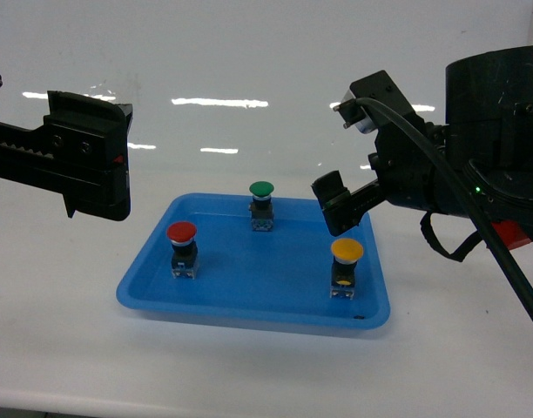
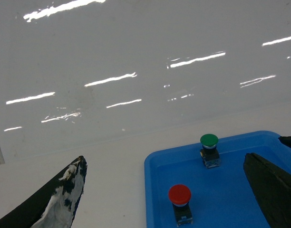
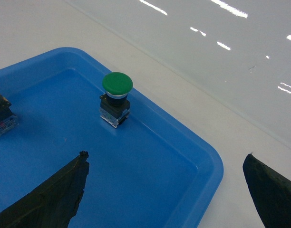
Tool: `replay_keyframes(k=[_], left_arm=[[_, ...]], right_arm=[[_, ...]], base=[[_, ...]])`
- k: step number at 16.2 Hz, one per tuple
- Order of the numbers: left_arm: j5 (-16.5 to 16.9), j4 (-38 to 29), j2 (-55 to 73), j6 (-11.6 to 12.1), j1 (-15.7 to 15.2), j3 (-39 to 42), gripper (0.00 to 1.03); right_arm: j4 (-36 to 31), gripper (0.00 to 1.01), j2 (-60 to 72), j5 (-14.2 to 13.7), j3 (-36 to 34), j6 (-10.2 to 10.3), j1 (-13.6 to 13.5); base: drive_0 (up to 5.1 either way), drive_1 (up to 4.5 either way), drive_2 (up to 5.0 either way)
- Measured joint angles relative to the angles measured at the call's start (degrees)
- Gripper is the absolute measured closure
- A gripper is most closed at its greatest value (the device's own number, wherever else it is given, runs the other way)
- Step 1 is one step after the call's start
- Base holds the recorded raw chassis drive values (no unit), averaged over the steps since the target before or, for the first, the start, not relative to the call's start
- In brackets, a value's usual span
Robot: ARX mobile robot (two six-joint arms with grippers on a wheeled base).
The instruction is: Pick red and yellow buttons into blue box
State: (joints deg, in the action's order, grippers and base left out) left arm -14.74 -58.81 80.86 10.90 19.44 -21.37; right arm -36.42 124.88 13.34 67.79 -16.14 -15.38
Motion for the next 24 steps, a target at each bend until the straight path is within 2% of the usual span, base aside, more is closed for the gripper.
replay_keyframes(k=[2,12,17,24], left_arm=[[0.0,0.0,0.0,0.0,0.0,0.0,0.05],[0.0,0.0,0.0,0.0,0.0,0.0,0.05],[0.0,0.0,0.0,0.0,0.0,0.0,0.05],[0.0,0.0,0.0,0.0,0.0,0.0,0.05]], right_arm=[[0.4,0.03,0.0,0.8,0.0,0.0,0.0],[0.3,0.03,4.4,-0.4,0.0,-0.4,-3.4],[-0.5,0.03,7.0,-3.8,0.0,-2.0,-3.2],[0.2,0.03,8.0,-4.0,-0.5,-2.2,-2.2]], base=[[0.0,0.00,0.0],[0.0,0.00,0.0],[0.0,0.00,0.0],[0.0,0.00,0.0]])
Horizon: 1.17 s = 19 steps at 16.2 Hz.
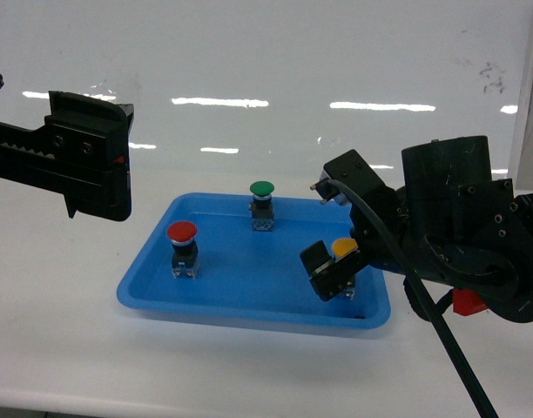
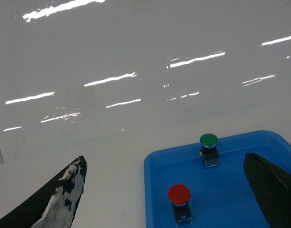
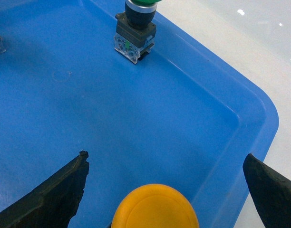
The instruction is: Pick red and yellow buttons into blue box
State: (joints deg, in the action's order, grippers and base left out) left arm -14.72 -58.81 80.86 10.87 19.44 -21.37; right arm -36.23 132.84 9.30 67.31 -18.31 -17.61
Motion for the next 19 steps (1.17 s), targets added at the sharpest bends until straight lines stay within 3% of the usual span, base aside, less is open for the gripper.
replay_keyframes(k=[16,17,19], left_arm=[[0.0,0.0,0.0,0.0,0.0,0.0,0.05],[0.0,0.0,0.0,0.0,0.0,0.0,0.05],[0.0,0.0,0.0,0.0,0.0,0.0,0.05]], right_arm=[[-0.3,0.03,2.1,-0.6,-1.4,0.1,0.0],[-0.4,0.08,2.1,-0.7,-1.4,0.1,0.0],[-0.4,0.30,2.1,-0.7,-1.4,0.0,0.0]], base=[[0.0,0.00,0.0],[0.0,0.00,0.0],[0.0,0.00,0.0]])
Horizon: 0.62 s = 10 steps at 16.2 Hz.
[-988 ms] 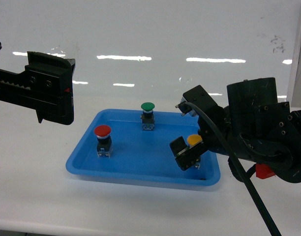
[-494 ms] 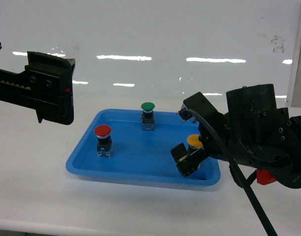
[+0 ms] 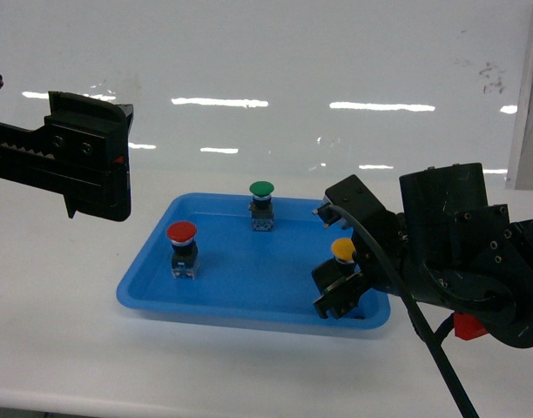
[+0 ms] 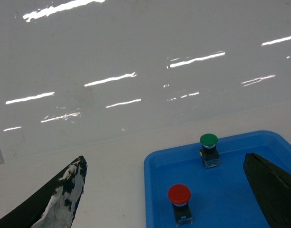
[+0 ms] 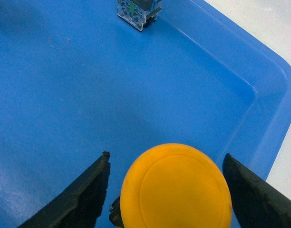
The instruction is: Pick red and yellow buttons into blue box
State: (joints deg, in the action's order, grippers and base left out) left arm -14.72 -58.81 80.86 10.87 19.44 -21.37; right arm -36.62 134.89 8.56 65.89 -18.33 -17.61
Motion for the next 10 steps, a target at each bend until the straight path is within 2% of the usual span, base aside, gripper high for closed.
replay_keyframes(k=[4,7,10], left_arm=[[0.0,0.0,0.0,0.0,0.0,0.0,0.05],[0.0,0.0,0.0,0.0,0.0,0.0,0.05],[0.0,0.0,0.0,0.0,0.0,0.0,0.05]], right_arm=[[-0.2,0.70,0.0,0.0,0.0,0.0,0.0],[-1.3,0.72,0.0,0.0,-0.4,0.1,0.0],[-2.9,0.72,-5.1,0.9,-5.2,2.4,1.2]], base=[[0.0,0.00,0.0],[0.0,0.00,0.0],[0.0,0.00,0.0]])
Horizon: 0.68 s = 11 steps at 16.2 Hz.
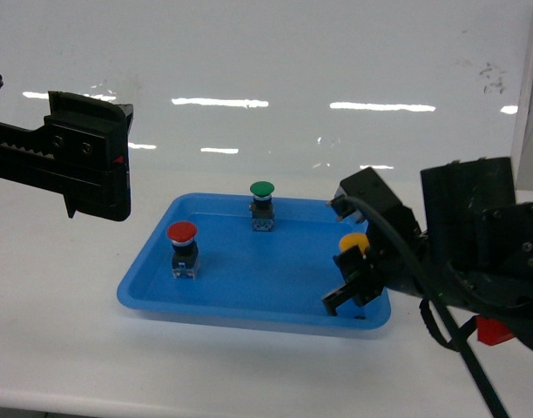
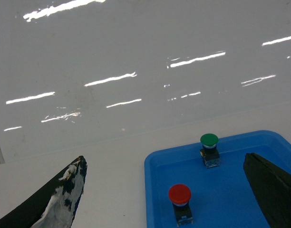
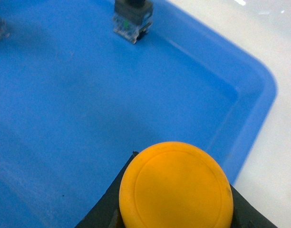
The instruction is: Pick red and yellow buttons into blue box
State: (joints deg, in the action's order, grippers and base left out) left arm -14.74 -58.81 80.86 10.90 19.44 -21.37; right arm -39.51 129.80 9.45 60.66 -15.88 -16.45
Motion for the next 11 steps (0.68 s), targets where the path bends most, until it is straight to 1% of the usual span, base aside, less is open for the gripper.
replay_keyframes(k=[1,2,5,6,7,8,9,11], left_arm=[[0.0,0.0,0.0,0.0,0.0,0.0,0.05],[0.0,0.0,0.0,0.0,0.0,0.0,0.05],[0.0,0.0,0.0,0.0,0.0,0.0,0.05],[0.0,0.0,0.0,0.0,0.0,0.0,0.05],[0.0,0.0,0.0,0.0,0.0,0.0,0.05],[0.0,0.0,0.0,0.0,0.0,0.0,0.05],[0.0,0.0,0.0,0.0,0.0,0.0,0.05],[0.0,0.0,0.0,0.0,0.0,0.0,0.05]], right_arm=[[-0.7,0.72,-2.8,0.2,-1.3,0.7,0.5],[-1.7,0.72,-6.7,1.1,-3.0,1.6,0.9],[-3.4,0.72,-21.7,3.6,-10.9,4.1,1.5],[-4.5,0.72,-27.5,3.8,-14.8,4.8,1.5],[-4.8,0.72,-34.6,3.4,-18.6,5.5,1.6],[-5.4,0.72,-38.8,2.9,-20.4,5.2,1.9],[-6.1,0.72,-40.4,2.7,-20.5,4.9,2.3],[-5.0,0.72,-39.1,2.4,-20.7,4.7,2.3]], base=[[0.0,0.00,0.0],[0.0,0.00,0.0],[0.0,0.00,0.0],[0.0,0.00,0.0],[0.0,0.00,0.0],[0.0,0.00,0.0],[0.0,0.00,0.0],[0.0,0.00,0.0]])
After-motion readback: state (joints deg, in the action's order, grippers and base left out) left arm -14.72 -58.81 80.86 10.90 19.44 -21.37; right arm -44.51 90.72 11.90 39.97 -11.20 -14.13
